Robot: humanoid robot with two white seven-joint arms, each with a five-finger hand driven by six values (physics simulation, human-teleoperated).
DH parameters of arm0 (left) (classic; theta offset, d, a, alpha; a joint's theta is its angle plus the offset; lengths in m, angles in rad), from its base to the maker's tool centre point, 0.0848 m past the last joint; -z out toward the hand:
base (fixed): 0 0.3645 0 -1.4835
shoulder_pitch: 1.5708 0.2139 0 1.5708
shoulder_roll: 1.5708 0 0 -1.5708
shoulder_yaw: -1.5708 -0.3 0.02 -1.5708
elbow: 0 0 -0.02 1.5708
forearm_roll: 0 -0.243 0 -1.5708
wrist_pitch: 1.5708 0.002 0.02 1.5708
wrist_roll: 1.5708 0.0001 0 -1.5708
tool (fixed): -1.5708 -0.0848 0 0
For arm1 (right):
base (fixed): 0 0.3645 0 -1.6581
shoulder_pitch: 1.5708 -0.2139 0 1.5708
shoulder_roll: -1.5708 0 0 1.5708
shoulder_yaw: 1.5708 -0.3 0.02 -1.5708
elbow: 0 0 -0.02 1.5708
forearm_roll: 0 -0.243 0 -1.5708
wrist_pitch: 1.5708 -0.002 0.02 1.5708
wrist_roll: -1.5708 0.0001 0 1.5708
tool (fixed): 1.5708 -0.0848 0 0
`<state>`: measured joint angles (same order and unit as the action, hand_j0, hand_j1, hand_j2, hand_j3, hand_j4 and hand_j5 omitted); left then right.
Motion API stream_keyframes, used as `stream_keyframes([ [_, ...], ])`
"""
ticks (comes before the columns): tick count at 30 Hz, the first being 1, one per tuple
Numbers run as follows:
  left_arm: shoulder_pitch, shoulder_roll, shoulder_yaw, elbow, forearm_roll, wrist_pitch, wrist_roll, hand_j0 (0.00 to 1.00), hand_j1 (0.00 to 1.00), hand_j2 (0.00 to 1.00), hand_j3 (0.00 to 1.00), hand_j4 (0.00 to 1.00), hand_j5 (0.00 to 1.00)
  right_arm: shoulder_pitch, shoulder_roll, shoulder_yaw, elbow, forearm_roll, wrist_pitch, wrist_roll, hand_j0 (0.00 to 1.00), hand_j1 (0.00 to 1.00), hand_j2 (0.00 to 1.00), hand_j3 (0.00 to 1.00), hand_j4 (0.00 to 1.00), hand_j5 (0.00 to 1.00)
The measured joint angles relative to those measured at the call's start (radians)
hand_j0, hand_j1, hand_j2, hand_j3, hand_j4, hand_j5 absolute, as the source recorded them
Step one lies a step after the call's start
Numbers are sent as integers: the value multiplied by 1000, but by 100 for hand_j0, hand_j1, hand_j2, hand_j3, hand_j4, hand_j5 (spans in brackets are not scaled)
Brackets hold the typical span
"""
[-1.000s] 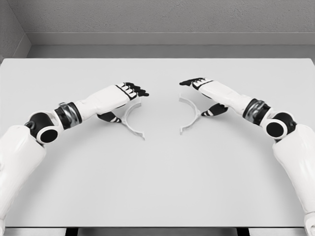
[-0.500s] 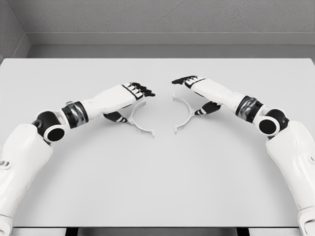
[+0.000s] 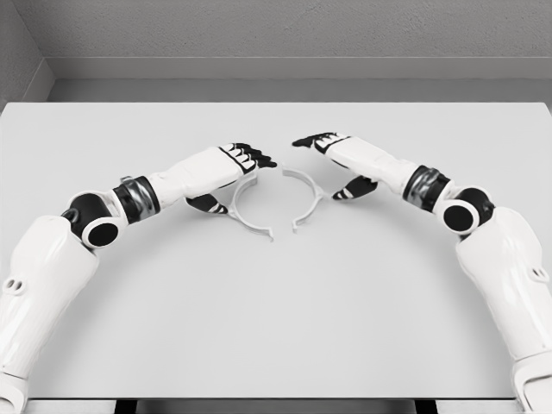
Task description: Assemble PVC drainage pipe clamps
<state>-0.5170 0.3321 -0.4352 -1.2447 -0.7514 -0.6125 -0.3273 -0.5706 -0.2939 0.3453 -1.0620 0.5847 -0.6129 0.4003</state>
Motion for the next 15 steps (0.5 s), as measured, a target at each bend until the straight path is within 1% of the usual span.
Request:
stream_keyframes([
  [3, -3, -2, 0, -1, 0, 0, 0, 100, 100, 100, 100, 100, 100, -3, -42, -34, -7, -12, 0, 0, 100, 100, 100, 100, 100, 100],
  [6, -6, -6, 0, -2, 0, 0, 0, 100, 100, 100, 100, 100, 100, 17, -95, -96, -59, -34, 0, 3, 100, 100, 100, 100, 100, 100],
  [7, -6, -7, 0, -2, 0, 0, 0, 100, 100, 100, 100, 100, 100, 23, -121, -115, -75, -59, 0, 5, 100, 100, 100, 100, 100, 100],
  [10, -6, -13, 0, -1, -1, 0, 0, 100, 100, 100, 100, 100, 100, 31, -225, -146, -102, -171, 0, 7, 100, 100, 100, 100, 100, 100],
  [11, -6, -15, -1, -1, -1, 0, -1, 100, 100, 100, 100, 100, 100, 46, -257, -151, -109, -201, 0, 8, 100, 100, 100, 100, 100, 100],
  [12, -6, -18, 0, -1, -1, 0, -7, 100, 100, 100, 100, 100, 100, 78, -287, -155, -123, -230, 0, 8, 100, 100, 100, 100, 100, 100],
  [15, -6, -27, 2, -1, -1, 0, -19, 100, 100, 100, 100, 100, 100, 152, -371, -162, -180, -325, -1, 9, 100, 100, 100, 100, 100, 100],
])
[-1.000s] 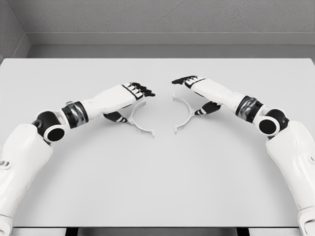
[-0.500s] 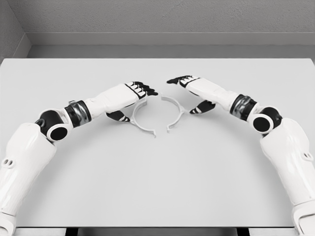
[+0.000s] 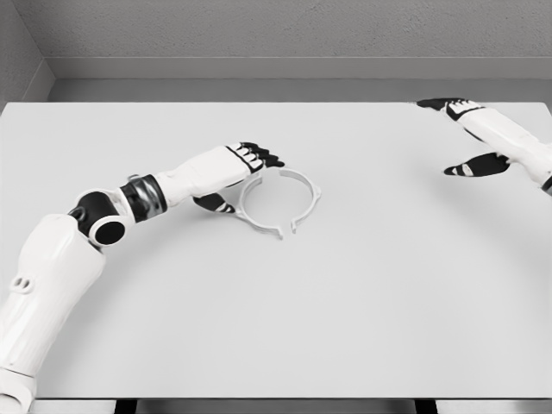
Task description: Assemble PVC drainage pipe clamps
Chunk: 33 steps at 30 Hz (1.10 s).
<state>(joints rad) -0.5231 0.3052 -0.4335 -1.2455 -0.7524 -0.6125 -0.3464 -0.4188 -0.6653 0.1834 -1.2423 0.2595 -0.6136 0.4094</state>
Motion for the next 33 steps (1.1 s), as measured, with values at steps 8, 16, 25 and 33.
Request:
stream_keyframes([
  [8, -2, -12, 3, 1, 0, 0, -9, 100, 100, 100, 100, 100, 100, 287, -110, -174, -191, -257, 0, -2, 100, 100, 100, 100, 100, 100],
  [16, -3, -13, 7, 3, 2, 0, -18, 100, 100, 100, 100, 100, 100, 361, -93, -212, -259, -371, 1, -2, 100, 100, 100, 100, 100, 100],
  [25, 8, -4, 8, -12, 11, 0, -19, 100, 100, 100, 100, 100, 100, 362, -90, -208, -284, -375, 1, -1, 100, 100, 100, 100, 100, 100],
  [33, 11, -3, 5, -29, 17, 0, -19, 100, 100, 100, 100, 100, 100, 368, -88, -208, -281, -375, 1, -2, 100, 100, 100, 100, 100, 100],
])
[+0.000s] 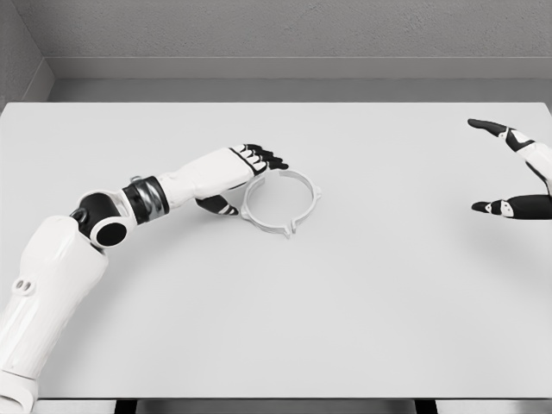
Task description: Assemble PVC drainage pipe clamps
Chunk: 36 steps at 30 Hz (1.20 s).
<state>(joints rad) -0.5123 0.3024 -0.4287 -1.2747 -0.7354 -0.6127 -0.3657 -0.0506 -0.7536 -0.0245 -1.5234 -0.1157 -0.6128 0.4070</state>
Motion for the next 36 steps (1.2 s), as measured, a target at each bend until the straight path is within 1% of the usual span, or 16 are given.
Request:
stream_keyframes([
  [4, 12, 1, -1, -11, 1, 0, 0, 100, 100, 100, 100, 100, 100, 0, 0, 0, 0, -1, 0, 0, 100, 100, 100, 100, 100, 100],
  [16, 23, 1, 1, -17, -3, 0, 0, 100, 100, 100, 100, 100, 100, 8, 0, -2, -2, -5, 0, -1, 100, 100, 100, 100, 100, 100],
  [36, 15, -14, -3, -4, -14, 0, -1, 100, 100, 100, 100, 100, 100, 11, 0, -2, -1, -5, 0, -2, 100, 100, 100, 100, 100, 100],
])
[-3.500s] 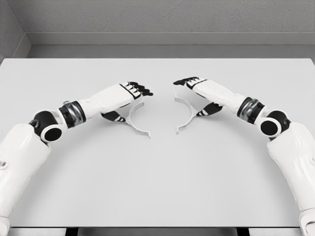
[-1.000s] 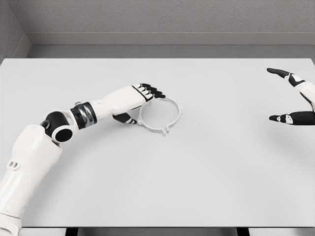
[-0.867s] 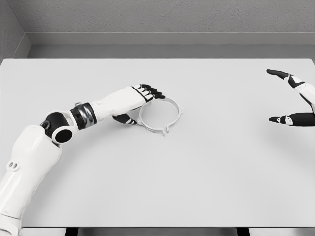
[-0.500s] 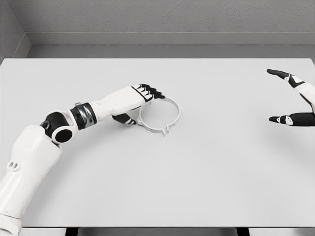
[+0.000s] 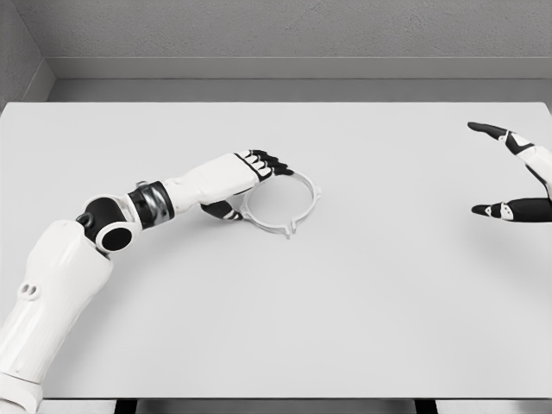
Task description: Assemble PVC drainage pipe clamps
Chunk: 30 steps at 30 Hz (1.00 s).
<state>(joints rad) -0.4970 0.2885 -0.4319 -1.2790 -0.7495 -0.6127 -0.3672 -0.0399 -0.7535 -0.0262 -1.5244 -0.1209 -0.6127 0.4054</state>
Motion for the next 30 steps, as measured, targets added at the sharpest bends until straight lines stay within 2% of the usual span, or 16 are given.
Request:
stream_keyframes([
  [12, -5, -29, 1, 0, -2, 0, -2, 100, 100, 100, 100, 100, 100, 0, 0, -1, 3, 0, 0, 0, 100, 100, 100, 100, 100, 100],
  [30, -46, -65, 9, 29, -9, 0, -14, 100, 100, 100, 100, 100, 100, 2, 0, 0, 2, 0, 0, 0, 100, 100, 100, 100, 100, 100],
])
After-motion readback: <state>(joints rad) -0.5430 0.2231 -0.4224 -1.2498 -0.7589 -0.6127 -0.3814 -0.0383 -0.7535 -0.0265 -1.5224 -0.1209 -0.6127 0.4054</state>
